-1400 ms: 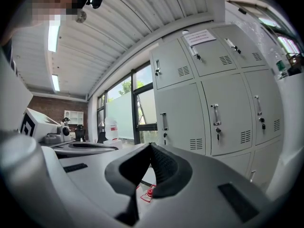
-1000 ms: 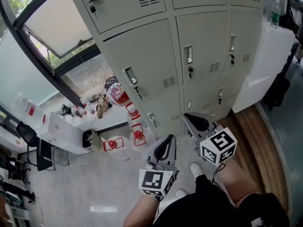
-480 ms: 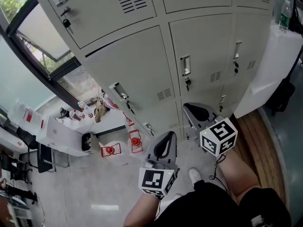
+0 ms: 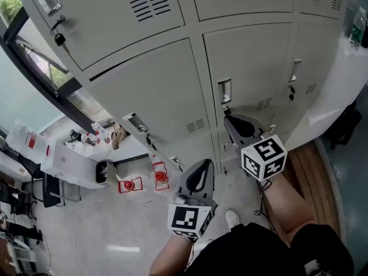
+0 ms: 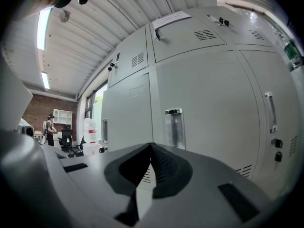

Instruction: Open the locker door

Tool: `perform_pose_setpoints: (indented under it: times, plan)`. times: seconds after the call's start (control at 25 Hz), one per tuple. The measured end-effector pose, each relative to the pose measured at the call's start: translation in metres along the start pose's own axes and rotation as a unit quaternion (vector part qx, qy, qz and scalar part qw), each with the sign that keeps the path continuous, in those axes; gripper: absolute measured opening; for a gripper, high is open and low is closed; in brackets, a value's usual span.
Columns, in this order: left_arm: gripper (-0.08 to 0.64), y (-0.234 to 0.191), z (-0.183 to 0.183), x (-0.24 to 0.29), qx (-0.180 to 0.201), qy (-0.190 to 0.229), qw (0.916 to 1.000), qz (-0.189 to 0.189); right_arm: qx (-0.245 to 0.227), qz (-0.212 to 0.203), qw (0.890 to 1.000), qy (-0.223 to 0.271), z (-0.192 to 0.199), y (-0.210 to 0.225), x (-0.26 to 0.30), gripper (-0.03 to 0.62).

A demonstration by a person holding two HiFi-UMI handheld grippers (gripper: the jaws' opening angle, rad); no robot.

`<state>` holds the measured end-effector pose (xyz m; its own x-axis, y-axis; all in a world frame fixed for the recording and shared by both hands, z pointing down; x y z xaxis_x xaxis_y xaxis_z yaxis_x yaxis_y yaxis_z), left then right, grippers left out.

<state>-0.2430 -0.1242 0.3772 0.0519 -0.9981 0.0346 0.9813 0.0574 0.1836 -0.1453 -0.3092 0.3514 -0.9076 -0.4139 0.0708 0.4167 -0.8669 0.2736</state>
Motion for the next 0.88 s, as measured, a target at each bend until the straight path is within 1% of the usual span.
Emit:
perform_pose_setpoints:
  times: [0.08, 0.12, 0.2, 0.28, 0.4, 0.44, 0.6, 0.88]
  plan:
    - [0.02, -0.002, 0.003, 0.005, -0.007, -0.009, 0.9999, -0.006, -0.002, 0.008, 1.0, 0.001, -0.001, 0.007, 0.008, 0.057]
    - [0.02, -0.003, 0.004, 0.008, -0.007, -0.01, 0.9999, -0.008, -0.004, 0.012, 1.0, 0.002, -0.002, 0.009, 0.012, 0.092]
    - [0.02, -0.004, 0.004, 0.013, -0.005, -0.007, 0.9999, -0.009, -0.01, 0.019, 1.0, 0.003, -0.004, 0.014, 0.02, 0.106]
    - [0.02, -0.007, 0.006, 0.017, -0.003, -0.009, 0.9999, -0.013, -0.018, 0.028, 0.999, 0.004, -0.006, 0.018, 0.029, 0.137]
    - [0.02, -0.011, 0.007, 0.022, -0.009, -0.013, 0.9996, -0.021, -0.03, 0.04, 0.999, 0.005, -0.008, 0.021, 0.041, 0.183]
    - [0.02, -0.012, 0.008, 0.023, -0.009, -0.014, 0.9996, -0.023, -0.035, 0.044, 0.998, 0.006, -0.008, 0.021, 0.045, 0.191]
    - [0.02, -0.015, 0.012, 0.026, -0.002, -0.016, 0.9995, -0.027, -0.048, 0.056, 0.997, 0.011, -0.009, 0.022, 0.056, 0.195]
    - [0.02, -0.023, 0.013, 0.029, -0.01, -0.019, 0.9992, -0.032, -0.042, 0.066, 0.997, 0.013, -0.01, 0.02, 0.072, 0.209]
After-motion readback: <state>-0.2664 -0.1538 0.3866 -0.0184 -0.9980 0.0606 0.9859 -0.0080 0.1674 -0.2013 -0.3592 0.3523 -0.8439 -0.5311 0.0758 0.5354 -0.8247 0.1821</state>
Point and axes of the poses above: the fingertips, and each gripper's own axes: x forward along the fingers, y to its right, z out of its underside, the point moved 10 cm from there along -x, backward along the fingers, and after that the axes turned 13 degrees about x, right-handed, at the moved point
